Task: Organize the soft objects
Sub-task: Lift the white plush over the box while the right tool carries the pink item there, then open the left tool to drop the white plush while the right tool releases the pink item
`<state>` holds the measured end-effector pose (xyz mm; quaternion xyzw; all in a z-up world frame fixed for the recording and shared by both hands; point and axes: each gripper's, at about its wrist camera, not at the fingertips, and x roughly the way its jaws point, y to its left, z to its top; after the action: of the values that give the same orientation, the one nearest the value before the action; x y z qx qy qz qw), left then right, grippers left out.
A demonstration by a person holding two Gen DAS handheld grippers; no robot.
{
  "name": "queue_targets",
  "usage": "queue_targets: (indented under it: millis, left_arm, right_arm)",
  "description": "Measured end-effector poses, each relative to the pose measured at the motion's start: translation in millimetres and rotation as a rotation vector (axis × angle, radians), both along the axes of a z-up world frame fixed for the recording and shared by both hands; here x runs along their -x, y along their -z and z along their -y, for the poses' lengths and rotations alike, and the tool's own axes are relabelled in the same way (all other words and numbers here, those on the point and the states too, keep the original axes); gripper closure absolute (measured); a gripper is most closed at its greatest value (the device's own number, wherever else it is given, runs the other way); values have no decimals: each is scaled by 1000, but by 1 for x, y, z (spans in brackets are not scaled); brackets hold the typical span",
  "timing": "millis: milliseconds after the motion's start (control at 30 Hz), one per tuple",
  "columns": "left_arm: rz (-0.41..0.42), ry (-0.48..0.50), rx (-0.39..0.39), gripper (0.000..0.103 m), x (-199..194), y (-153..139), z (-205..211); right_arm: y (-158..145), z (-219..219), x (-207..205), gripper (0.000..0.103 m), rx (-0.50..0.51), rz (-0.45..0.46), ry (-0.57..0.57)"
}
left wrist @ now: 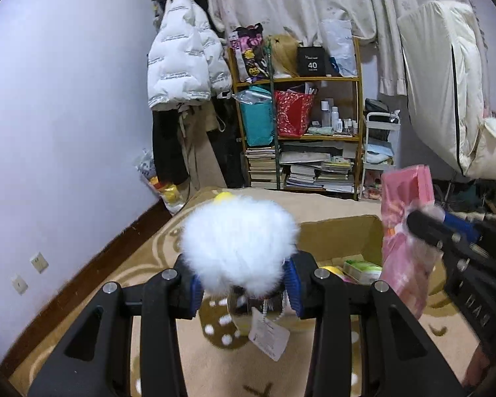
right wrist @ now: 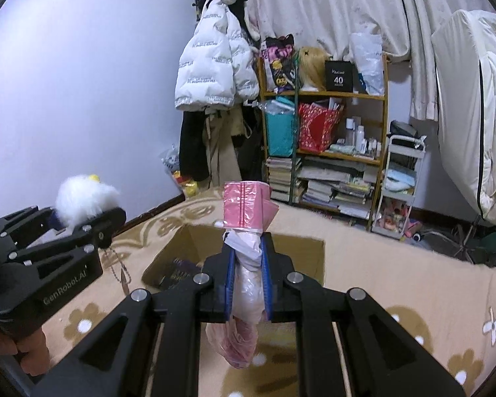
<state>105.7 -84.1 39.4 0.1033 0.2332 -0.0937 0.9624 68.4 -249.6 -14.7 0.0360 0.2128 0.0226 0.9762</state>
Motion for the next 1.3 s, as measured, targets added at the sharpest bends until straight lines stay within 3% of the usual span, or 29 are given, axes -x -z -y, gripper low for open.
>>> queue_targets:
  millis: [100, 267, 433, 933, 1067, 1133, 1300]
  left_arm:
    - [18, 10, -20, 64, -16, 5, 5]
    - [-36, 6, 27, 64, -43, 19, 3]
    - [-53, 12, -10, 64, -59, 39, 8]
    - [-185, 27, -28, 62, -91, 88, 29]
    - [-197, 13, -31, 33, -93, 92, 28]
    - [-217, 19, -25, 26, -94, 92, 28]
    - [-236, 1, -30, 20, -93, 91, 24]
  right_arm:
    - [1, 10, -12, 88, -7, 12, 14]
    - [8, 22, -30, 88, -13, 20, 20]
    - [22, 30, -44, 88, 8, 18, 9]
    - [63, 23, -78, 84, 26, -60, -46]
    - [66, 25, -79, 84, 12, -70, -45]
    - [66, 28, -79, 83, -3, -75, -43]
    - [65, 36, -75, 63, -51, -88, -30]
